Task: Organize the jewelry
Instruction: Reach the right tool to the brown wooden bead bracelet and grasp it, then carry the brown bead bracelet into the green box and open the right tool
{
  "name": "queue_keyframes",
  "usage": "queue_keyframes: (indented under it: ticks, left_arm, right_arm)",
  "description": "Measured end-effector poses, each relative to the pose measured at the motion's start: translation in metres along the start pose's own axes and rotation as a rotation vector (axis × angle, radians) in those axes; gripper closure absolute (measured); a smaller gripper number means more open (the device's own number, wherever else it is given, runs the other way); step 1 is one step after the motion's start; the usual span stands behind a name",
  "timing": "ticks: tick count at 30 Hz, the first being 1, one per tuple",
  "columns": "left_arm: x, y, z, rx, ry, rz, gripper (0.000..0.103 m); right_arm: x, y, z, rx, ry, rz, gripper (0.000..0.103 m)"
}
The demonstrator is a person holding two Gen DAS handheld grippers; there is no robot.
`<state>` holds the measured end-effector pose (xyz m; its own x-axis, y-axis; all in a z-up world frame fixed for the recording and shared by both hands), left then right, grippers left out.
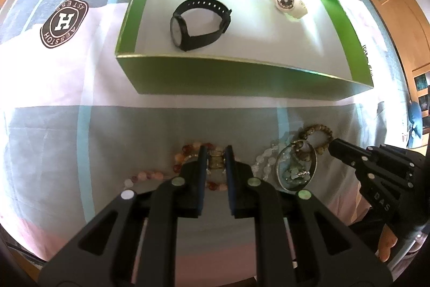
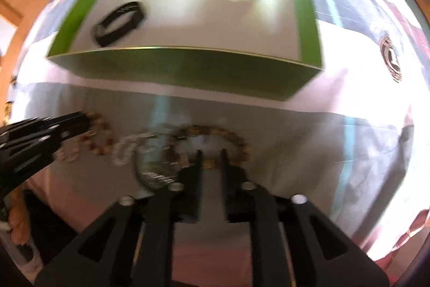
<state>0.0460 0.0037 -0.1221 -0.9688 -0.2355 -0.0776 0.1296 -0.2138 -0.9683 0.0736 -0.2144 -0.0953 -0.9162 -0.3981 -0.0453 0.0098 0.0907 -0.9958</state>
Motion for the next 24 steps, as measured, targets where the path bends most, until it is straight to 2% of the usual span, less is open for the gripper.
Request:
queue_keyframes:
  ticks: [2,3,5,8,10,20,24]
  left_arm:
    - [0.001,0.002,0.002,-0.005,0.002,-0.006,0.09]
    - [0.001,0.003,0.002,-0.005,0.004,-0.007,0.09]
    - [0.002,0.002,0.002,-0.003,0.005,-0.005,0.09]
    - [0.001,0.003,0.003,-0.002,0.006,-0.007,0.09]
    - [0.001,0.003,0.003,-0.004,0.006,-0.008,0.09]
    - [0.001,-0.005,0.0,0.004,0.002,0.01,0.09]
    - [0.002,-0.01,0.002,0.0,0.016,0.026,0.09]
  right_arm:
    - [-0.004,0.001,0.01,0.066,0.038,0.018,0.08]
    - [-0.005,0.002,0.013,0.067,0.05,0.016,0.077]
    - [-0.007,0.009,0.015,0.044,0.067,-0.007,0.076]
    - [-0.008,0.019,0.015,0.056,0.065,-0.026,0.077]
    - [-0.01,0.017,0.012,0.052,0.052,-0.016,0.096]
    - [-0.004,-0.039,0.005,-0.039,0.025,0.116,0.096]
    - [-0.002,-0.043,0.01,-0.036,0.026,0.132,0.096]
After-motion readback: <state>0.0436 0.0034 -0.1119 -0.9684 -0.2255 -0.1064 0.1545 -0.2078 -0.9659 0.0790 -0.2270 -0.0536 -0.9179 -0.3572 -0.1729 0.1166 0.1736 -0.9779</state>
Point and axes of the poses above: each gripper's, at about its wrist camera, not at the fingertips, and y roughly the way its jaws point, z to its right, x to its underside, the point moved 4 cm from there along y, roughly the way its jaws point, and after that the axes turned 7 degrees about -z, right-handed, at the moved point
